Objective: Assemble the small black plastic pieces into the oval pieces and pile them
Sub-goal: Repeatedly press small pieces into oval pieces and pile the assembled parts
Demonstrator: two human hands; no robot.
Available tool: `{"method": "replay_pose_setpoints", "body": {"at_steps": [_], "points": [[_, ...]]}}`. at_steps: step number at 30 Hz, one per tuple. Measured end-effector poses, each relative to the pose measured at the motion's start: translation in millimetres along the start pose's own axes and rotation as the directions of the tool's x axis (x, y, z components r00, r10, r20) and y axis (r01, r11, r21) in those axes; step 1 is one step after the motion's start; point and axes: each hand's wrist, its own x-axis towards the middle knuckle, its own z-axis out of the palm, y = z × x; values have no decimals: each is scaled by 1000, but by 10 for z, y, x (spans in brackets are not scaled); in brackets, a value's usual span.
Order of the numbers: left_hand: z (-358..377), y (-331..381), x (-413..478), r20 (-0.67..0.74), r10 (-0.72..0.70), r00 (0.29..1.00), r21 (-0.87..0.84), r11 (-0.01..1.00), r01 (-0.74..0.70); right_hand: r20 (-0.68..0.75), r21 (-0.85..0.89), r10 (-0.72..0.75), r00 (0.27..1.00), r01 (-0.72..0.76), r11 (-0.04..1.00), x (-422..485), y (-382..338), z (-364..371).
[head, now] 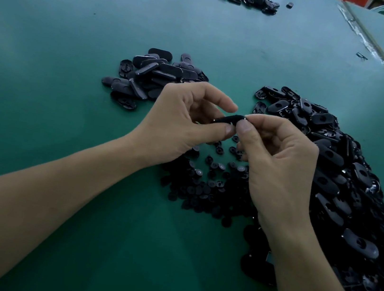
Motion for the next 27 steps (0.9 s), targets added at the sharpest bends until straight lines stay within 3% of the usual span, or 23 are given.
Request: {"method": "replay_pose_setpoints", "body": {"at_steps": [6, 20, 27], "points": [[11, 3, -11, 23, 45, 999, 131, 990, -48, -9, 6, -27, 1000, 27, 1000, -6, -28, 6], [1, 7, 5, -135, 64, 989, 26, 998, -61, -37, -10, -24, 999, 24, 1000, -16, -57, 6], [17, 12, 6, -153, 69, 986, 65, 996, -60, -16, -7, -2, 1000, 2, 1000, -34, -77, 17]]}}
